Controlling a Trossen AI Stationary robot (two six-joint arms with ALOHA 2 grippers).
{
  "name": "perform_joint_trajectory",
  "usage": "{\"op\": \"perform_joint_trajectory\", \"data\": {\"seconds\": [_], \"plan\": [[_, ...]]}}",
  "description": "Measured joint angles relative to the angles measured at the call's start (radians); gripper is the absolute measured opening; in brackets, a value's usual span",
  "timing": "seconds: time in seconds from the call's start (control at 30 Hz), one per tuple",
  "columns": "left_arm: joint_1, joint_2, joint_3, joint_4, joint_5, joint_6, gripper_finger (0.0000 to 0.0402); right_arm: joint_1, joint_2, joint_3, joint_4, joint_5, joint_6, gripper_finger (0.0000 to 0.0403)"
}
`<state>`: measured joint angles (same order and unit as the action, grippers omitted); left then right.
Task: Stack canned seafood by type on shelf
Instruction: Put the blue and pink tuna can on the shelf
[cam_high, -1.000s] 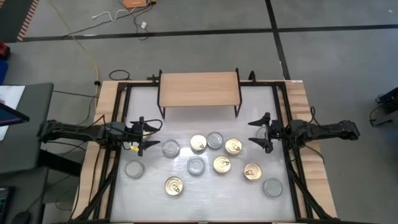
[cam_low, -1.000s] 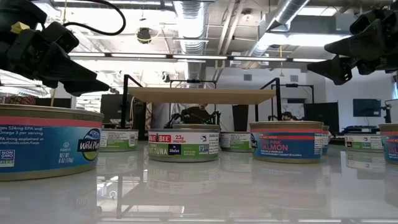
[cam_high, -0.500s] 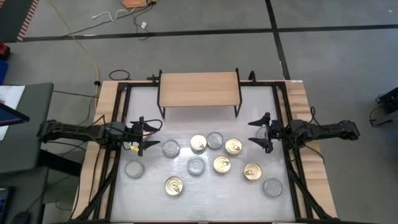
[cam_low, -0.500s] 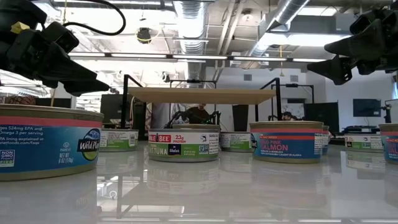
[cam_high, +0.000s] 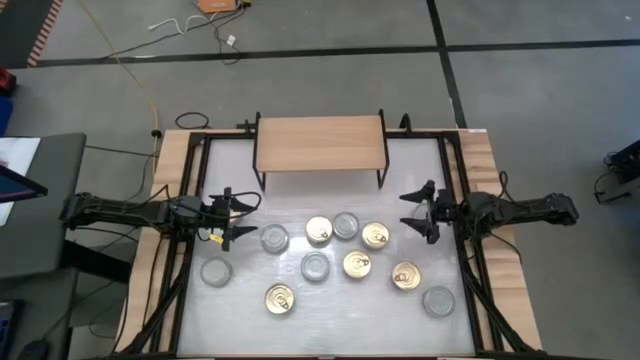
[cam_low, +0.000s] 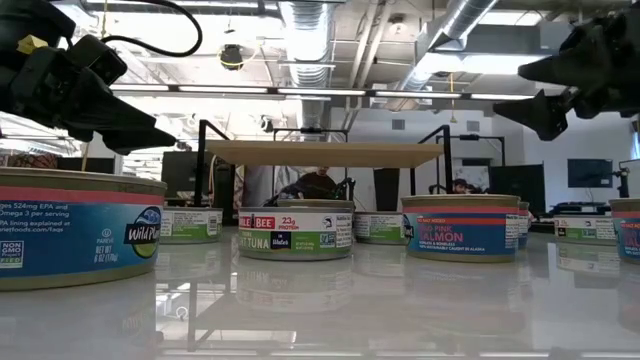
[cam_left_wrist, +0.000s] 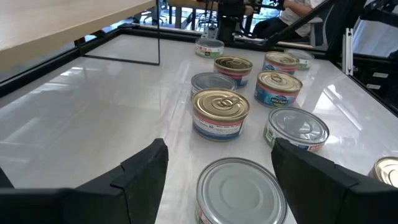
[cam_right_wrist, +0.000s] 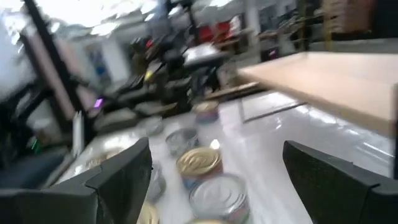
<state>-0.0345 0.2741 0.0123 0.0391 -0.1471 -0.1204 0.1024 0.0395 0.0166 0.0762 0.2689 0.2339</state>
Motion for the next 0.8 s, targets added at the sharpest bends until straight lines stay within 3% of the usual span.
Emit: {"op": "perform_joint_trajectory", "data": {"seconds": [0.13, 0.27, 0.4, 0.5, 0.8], "plan": [[0.0, 0.0, 0.0, 0.0, 0.0, 0.0, 0.0274, 0.0, 0.001, 0.008, 0.032, 0.099, -0.031, 0.0384], [0.0, 0.0, 0.0, 0.0, 0.0, 0.0, 0.0274, 0.0, 0.061, 0.072, 0.011, 0.104, -0.129, 0.0384], [0.0, 0.0, 0.0, 0.0, 0.0, 0.0, 0.0274, 0.0, 0.216, 0.2, -0.098, 0.179, -0.131, 0.0384], [0.0, 0.0, 0.0, 0.0, 0.0, 0.0, 0.0274, 0.0, 0.372, 0.336, -0.273, 0.19, -0.107, 0.0384], [0.0, 0.0, 0.0, 0.0, 0.0, 0.0, 0.0274, 0.0, 0.84, 0.766, -0.807, 0.221, 0.438, 0.0379]]}}
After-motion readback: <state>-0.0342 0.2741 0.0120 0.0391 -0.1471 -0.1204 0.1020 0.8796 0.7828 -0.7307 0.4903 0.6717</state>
